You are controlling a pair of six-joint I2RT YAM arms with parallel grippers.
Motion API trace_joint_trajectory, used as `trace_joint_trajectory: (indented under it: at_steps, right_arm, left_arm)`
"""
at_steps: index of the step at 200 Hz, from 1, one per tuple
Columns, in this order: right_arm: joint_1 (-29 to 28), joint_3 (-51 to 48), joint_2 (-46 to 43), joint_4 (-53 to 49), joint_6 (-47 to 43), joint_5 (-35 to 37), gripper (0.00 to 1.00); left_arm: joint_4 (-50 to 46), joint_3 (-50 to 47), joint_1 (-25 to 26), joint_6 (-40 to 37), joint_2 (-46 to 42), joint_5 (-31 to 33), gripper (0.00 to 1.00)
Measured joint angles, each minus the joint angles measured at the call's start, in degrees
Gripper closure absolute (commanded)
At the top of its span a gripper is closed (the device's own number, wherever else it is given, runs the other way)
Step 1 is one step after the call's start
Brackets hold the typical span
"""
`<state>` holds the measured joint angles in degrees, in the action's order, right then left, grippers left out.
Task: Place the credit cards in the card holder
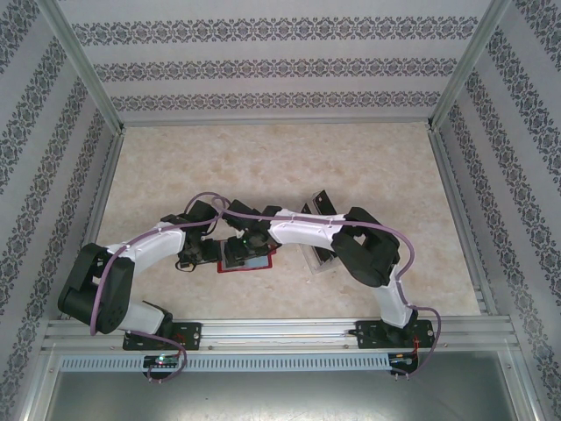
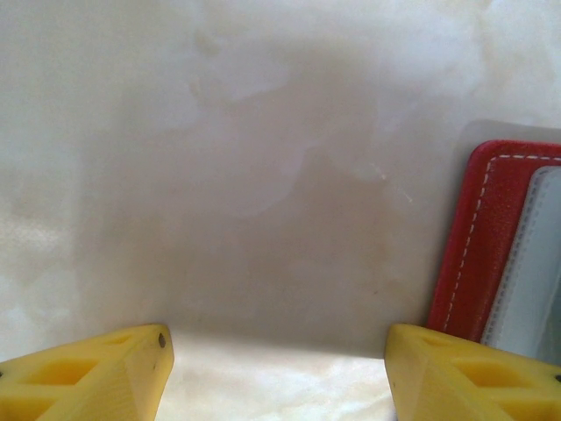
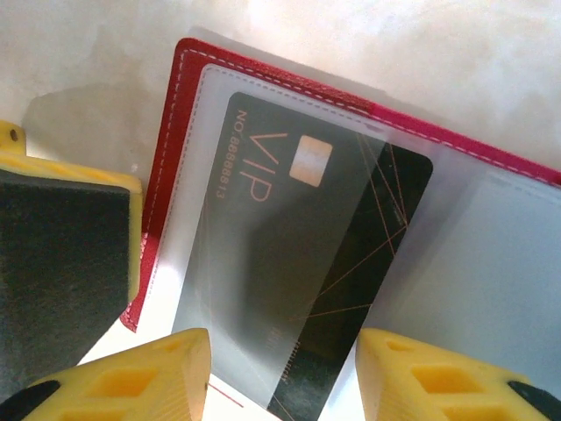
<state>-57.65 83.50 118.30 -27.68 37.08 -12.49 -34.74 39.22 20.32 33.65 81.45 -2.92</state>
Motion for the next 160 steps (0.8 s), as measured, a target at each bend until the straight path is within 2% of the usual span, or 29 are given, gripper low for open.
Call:
trace_joint_trajectory:
  at_steps: [97, 160]
  right_arm:
    - [-0.3, -0.1, 0.1, 0.0, -0.2, -0.6, 0.5]
    - [-0.2, -3.7, -3.5, 0.3, -0.1, -0.2, 0.5]
  left_arm:
    - [0.0, 0.1, 0.0, 0.5, 0.2, 0.0, 0.33]
    - [-0.3, 0.4, 0.3, 0.6, 0.2, 0.3, 0.32]
